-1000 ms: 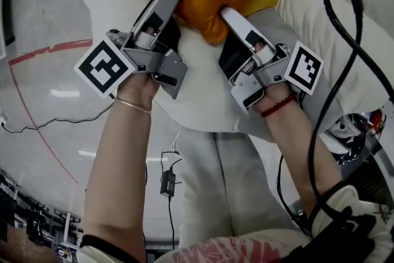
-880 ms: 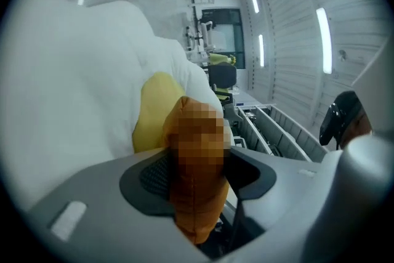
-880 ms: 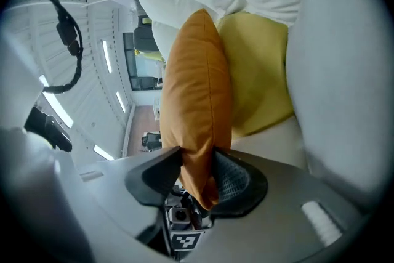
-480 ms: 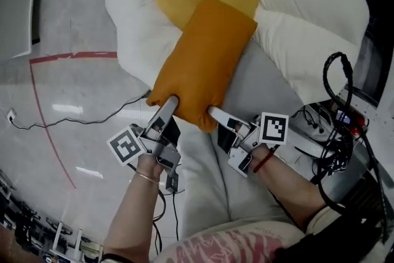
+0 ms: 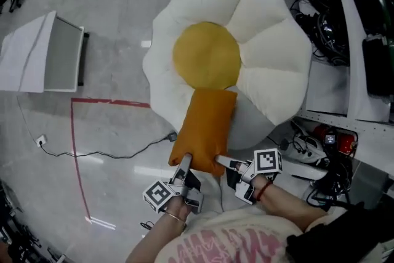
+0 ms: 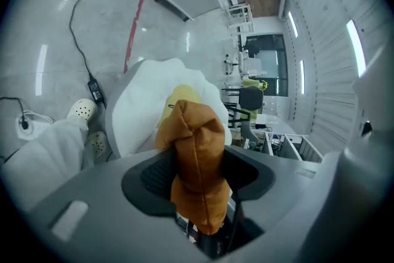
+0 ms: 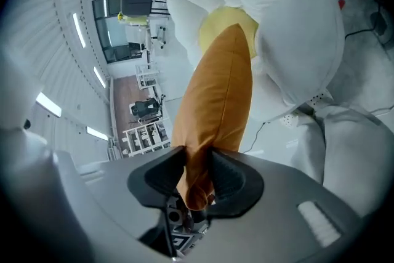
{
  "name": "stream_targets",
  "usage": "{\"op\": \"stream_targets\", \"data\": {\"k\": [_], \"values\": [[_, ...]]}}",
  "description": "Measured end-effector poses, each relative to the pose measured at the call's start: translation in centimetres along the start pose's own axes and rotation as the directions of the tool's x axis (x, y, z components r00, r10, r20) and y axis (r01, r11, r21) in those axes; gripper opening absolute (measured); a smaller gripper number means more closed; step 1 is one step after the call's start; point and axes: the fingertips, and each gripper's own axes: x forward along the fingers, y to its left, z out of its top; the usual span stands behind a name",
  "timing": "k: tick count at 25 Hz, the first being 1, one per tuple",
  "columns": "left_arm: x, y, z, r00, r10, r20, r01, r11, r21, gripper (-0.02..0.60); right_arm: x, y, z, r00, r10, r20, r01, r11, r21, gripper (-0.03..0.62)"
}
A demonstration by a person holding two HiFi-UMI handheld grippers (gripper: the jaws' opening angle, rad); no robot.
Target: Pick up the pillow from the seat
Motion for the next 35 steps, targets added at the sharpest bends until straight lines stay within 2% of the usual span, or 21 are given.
{"op": "stream_targets", "data": {"k": [2, 4, 6, 8, 10, 11, 13, 15, 16, 18, 21, 23, 25, 33, 35], "values": [[0.0, -4.6, 0.9, 0.999, -0.044, -0.019, 0.045, 0.997, 0.062, 0.239, -0.4, 4.4, 0.5, 0.999, 0.046, 0.008, -0.045, 0.996, -0.075, 0.129], [-0.7, -10.4, 1.7, 0.992, -0.119, -0.037, 0.123, 0.982, 0.145, 0.236, -1.0, 9.5, 0.3, 0.994, 0.106, -0.001, -0.105, 0.982, -0.156, 0.129], [-2.0, -16.6, 2.1, 0.973, -0.223, -0.053, 0.229, 0.944, 0.237, 0.232, -2.0, 15.0, -0.1, 0.986, 0.168, -0.011, -0.166, 0.955, -0.247, 0.130], [-3.6, -22.9, 2.2, 0.940, -0.335, -0.063, 0.337, 0.884, 0.325, 0.231, -3.4, 20.5, -0.2, 0.974, 0.228, -0.010, -0.218, 0.916, -0.336, 0.130], [-5.3, -28.9, 1.8, 0.902, -0.427, -0.065, 0.412, 0.805, 0.426, 0.229, -4.9, 26.2, -0.3, 0.953, 0.303, -0.004, -0.279, 0.871, -0.404, 0.129], [-6.1, -31.6, 1.6, 0.884, -0.462, -0.071, 0.434, 0.756, 0.490, 0.229, -5.7, 29.0, -0.4, 0.940, 0.342, -0.003, -0.308, 0.842, -0.444, 0.129], [-7.9, -36.7, 1.1, 0.840, -0.534, -0.100, 0.477, 0.638, 0.605, 0.229, -7.6, 34.5, -0.9, 0.908, 0.419, -0.011, -0.360, 0.765, -0.534, 0.129], [-10.2, -41.5, 0.3, 0.781, -0.609, -0.141, 0.519, 0.505, 0.689, 0.229, -9.4, 39.4, -2.0, 0.871, 0.489, -0.030, -0.400, 0.674, -0.621, 0.127], [-11.3, -43.5, -0.1, 0.753, -0.638, -0.162, 0.531, 0.443, 0.722, 0.228, -10.2, 41.5, -2.7, 0.855, 0.517, -0.042, -0.414, 0.630, -0.657, 0.127], [-13.5, -46.7, -1.0, 0.706, -0.678, -0.204, 0.543, 0.334, 0.770, 0.224, -11.8, 45.0, -4.4, 0.821, 0.566, -0.073, -0.438, 0.543, -0.717, 0.127], [-16.2, -50.0, -2.4, 0.659, -0.703, -0.267, 0.541, 0.197, 0.817, 0.219, -13.8, 48.7, -6.6, 0.782, 0.613, -0.113, -0.447, 0.426, -0.787, 0.127], [-17.6, -51.5, -3.1, 0.645, -0.703, -0.301, 0.527, 0.123, 0.841, 0.218, -14.8, 50.2, -7.7, 0.770, 0.626, -0.126, -0.438, 0.375, -0.817, 0.127], [-18.7, -52.5, -3.5, 0.644, -0.691, -0.329, 0.506, 0.062, 0.860, 0.216, -15.4, 51.4, -8.8, 0.761, 0.634, -0.138, -0.431, 0.335, -0.838, 0.126], [-21.2, -54.9, -5.1, 0.618, -0.676, -0.402, 0.431, -0.136, 0.892, 0.216, -16.9, 53.2, -11.4, 0.719, 0.664, -0.205, -0.445, 0.212, -0.870, 0.126], [-21.8, -55.3, -5.2, 0.609, -0.676, -0.415, 0.414, -0.174, 0.893, 0.215, -16.9, 53.5, -11.9, 0.714, 0.667, -0.215, -0.439, 0.186, -0.879, 0.126]]}}
